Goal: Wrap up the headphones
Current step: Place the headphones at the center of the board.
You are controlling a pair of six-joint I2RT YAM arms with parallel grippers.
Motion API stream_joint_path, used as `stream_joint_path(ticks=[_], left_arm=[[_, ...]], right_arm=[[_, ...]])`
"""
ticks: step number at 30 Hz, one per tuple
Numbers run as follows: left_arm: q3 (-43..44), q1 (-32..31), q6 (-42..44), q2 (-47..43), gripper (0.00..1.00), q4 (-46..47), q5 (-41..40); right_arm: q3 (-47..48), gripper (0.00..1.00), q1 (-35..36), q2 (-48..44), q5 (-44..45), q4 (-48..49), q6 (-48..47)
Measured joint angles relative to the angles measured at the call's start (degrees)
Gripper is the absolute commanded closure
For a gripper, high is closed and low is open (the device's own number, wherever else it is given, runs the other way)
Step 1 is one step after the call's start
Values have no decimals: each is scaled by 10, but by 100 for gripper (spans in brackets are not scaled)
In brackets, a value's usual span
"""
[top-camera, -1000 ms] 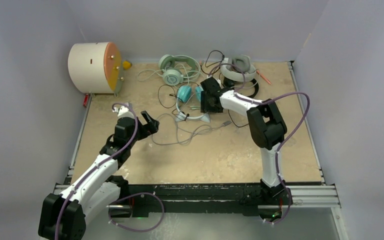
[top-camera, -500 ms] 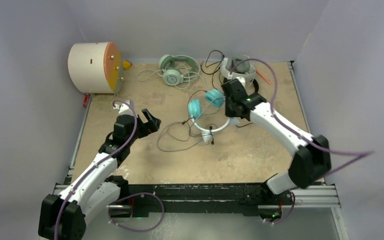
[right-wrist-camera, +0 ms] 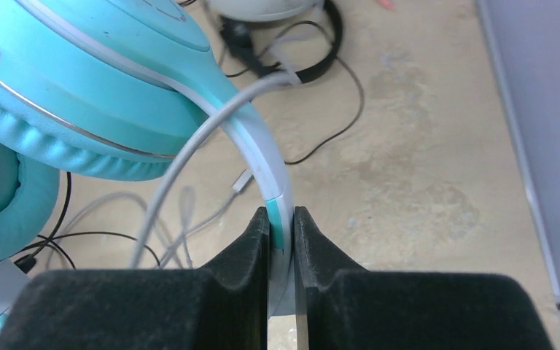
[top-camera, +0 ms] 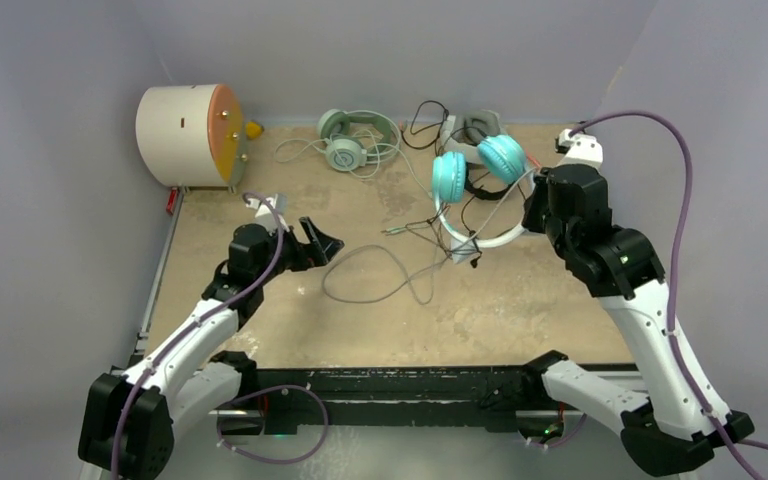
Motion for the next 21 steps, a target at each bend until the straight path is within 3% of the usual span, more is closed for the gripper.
stream_joint_path(ticks=[4,8,12,16,18,21], left_arm=[[2,0,1,-21,5,10,27],[30,0,3,-61,4,-14,24],[61,0,3,-111,2,-62,-20],[63,0,3,-158,1,-115,-74],[64,0,0,-164,1,-139,-96],[68,0,-1,-147,1,-171,-120]], right_arm=[[-18,100,0,5,-101,23,-13],[-106,100,0,36,-226,103,-17],[-198,100,18,101,-323,195,-14],[-216,100,65,184,-352,261,-18],[-207,96,87,224,-356,288,-20],[-180,81,118,290,-355,333,-31]])
